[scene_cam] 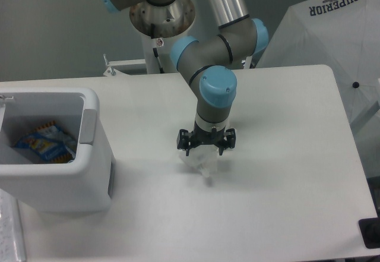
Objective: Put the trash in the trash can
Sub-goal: 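Close the gripper on the flatter white tissue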
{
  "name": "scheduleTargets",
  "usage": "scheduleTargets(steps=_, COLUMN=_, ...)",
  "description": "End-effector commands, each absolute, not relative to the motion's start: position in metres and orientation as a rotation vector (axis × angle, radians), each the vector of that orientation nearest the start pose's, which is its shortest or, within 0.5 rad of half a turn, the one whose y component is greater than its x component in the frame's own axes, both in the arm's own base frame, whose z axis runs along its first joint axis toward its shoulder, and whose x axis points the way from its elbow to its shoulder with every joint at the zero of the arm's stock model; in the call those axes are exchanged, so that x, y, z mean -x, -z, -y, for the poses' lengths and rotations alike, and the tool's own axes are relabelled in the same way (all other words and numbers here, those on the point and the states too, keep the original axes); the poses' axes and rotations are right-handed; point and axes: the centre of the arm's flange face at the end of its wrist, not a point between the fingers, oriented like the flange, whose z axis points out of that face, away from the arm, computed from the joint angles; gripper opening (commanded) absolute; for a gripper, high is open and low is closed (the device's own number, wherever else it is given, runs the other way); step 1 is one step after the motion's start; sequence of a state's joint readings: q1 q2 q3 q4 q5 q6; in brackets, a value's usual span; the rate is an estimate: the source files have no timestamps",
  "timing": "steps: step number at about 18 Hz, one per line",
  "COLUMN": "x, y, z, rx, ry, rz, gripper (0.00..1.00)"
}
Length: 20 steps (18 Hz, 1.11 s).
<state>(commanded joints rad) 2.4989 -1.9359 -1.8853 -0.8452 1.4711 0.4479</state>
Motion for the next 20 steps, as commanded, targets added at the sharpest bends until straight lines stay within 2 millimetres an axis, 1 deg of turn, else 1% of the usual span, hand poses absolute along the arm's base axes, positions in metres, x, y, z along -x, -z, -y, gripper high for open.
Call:
scheduleTargets(steps=2, x=0.3595, y=-0.2184, z=-0.4546, rx=2.959, ry=0.073, rz=0.706, gripper=0.96)
scheduleTargets(steps=8, x=0.3592, y=-0.2169, z=-0.4543, rx=2.961, ry=0.077, rz=0.709, gripper=0.8)
scheduleTargets(steps=12, x=0.3587, y=-0.2143, z=-0.455, rx=2.963, ry=0.081, rz=0.713, gripper=0.73)
scheduleTargets(steps=14, x=0.3587, y=-0.2143, z=-0.455, rx=2.963, ry=0.081, rz=0.713, gripper=0.67)
scheduleTargets(steps=15, x=0.3587, y=-0.2143, z=-0.455, rx=2.962, ry=0.082, rz=0.717, gripper=0.62)
scheduleTargets(steps=16, x=0.3587, y=-0.2134, z=-0.455, rx=2.963, ry=0.083, rz=0.72, gripper=0.55)
scheduleTargets(steps=17, x=0.3587, y=-0.2134, z=-0.455, rx=2.963, ry=0.083, rz=0.722, gripper=0.51)
scheduleTargets(steps=20, x=0.358, y=-0.2134, z=-0.4556, rx=2.963, ry=0.083, rz=0.72, gripper=0.46)
